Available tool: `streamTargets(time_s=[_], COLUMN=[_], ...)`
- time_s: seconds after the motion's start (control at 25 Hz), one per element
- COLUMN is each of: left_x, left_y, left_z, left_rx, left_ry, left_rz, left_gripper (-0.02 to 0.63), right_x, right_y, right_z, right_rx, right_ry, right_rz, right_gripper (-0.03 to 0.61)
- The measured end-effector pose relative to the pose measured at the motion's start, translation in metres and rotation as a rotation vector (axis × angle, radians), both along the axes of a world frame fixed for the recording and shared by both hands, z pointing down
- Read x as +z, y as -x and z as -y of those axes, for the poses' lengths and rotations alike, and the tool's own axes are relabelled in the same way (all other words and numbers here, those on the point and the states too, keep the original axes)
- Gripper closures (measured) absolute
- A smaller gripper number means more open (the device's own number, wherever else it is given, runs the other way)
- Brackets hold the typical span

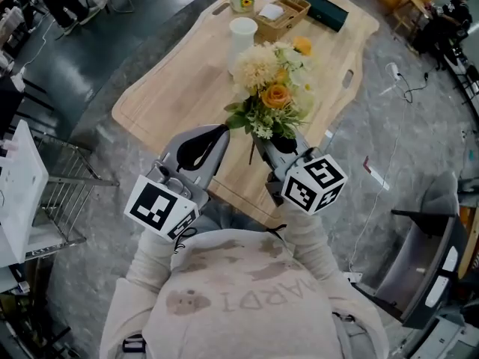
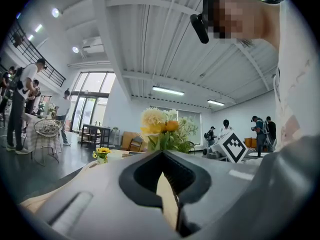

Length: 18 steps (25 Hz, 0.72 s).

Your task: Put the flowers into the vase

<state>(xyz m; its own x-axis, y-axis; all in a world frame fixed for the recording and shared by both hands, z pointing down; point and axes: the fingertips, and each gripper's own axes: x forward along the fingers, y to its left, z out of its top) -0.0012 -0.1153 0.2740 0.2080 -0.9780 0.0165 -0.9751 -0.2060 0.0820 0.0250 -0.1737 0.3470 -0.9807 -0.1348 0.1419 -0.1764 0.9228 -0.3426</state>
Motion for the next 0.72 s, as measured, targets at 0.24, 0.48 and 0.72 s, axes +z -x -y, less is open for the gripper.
streamTargets(time_s=[0.24,0.48,0.72], left_x=[0.004,0.007,0.008], left_y=[0.029,0.086,0.140], left_z=[0.008,0.012,0.018], left_rx=[0.056,0.160,0.293], left_ry=[-0.007,0.000,-0.005], left_rz=[-0.003,-0.025,-0.023], left_gripper=[0.612,0.612,0.612], right_x=[-0.006,-0.013,-0.023], right_y=[0.023,0.072,0.122], right_z=[0.009,0.019,0.028], right_rx=[0.064,0.178,0.307], right_ry=[-0.022,-0.055,-0.102], right_rz=[0.002,-0.010,-0.021], right_gripper=[0.535,0.535,0.535])
